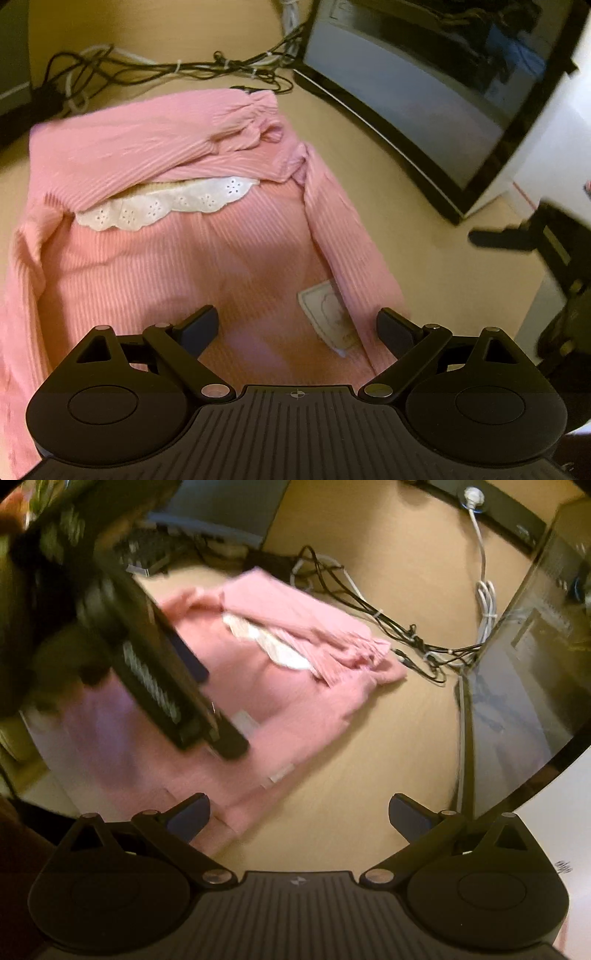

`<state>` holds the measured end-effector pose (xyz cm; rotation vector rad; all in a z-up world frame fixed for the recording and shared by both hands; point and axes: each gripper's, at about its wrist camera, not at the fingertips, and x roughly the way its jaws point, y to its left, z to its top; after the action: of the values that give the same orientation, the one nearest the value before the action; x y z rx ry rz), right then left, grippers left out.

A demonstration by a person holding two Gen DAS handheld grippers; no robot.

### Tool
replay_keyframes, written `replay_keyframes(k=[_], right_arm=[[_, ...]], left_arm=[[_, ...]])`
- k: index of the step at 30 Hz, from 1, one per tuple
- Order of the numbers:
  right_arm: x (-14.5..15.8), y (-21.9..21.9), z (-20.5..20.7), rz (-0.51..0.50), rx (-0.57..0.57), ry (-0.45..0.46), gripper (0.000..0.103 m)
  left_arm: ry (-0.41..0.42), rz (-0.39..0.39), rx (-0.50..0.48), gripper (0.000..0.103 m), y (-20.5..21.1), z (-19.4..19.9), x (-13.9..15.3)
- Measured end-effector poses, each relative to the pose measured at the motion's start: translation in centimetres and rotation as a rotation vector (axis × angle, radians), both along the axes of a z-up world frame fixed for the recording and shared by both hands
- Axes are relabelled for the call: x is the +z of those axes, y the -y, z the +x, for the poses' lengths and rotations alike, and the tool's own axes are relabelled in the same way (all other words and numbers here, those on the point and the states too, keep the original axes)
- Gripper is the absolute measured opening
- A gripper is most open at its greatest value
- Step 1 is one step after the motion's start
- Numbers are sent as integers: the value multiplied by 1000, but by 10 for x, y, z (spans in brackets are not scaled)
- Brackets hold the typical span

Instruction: Fold clothes

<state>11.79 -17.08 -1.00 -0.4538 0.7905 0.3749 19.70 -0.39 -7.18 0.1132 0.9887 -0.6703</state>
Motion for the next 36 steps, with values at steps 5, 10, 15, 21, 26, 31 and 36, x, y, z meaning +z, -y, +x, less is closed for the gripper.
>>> replay_keyframes(k=[5, 10, 15, 21, 26, 31, 36], right_arm=[[-16, -3, 4, -54, -28, 5, 103], [-20, -1, -3, -77, -24, 39, 103], [-22, 7, -1, -30, -48, 17, 103], [-23, 6, 2, -34, -22, 16, 103], [-13, 3, 6, -25, -7, 40, 103], [16, 8, 27, 172, -65, 41, 103], [14, 18, 61, 444, -117, -88, 81]], left_arm=[[12, 10, -7, 97, -1, -6, 0], [42, -142, 59, 97, -57, -18, 47], [132, -28, 317, 97, -133, -25, 52], [57, 46, 430, 74, -150, -32, 17], [93, 92, 339, 54, -129, -45, 13], [65, 121, 164, 86, -108, -50, 3], [-70, -107, 159, 86, -122, -29, 18]])
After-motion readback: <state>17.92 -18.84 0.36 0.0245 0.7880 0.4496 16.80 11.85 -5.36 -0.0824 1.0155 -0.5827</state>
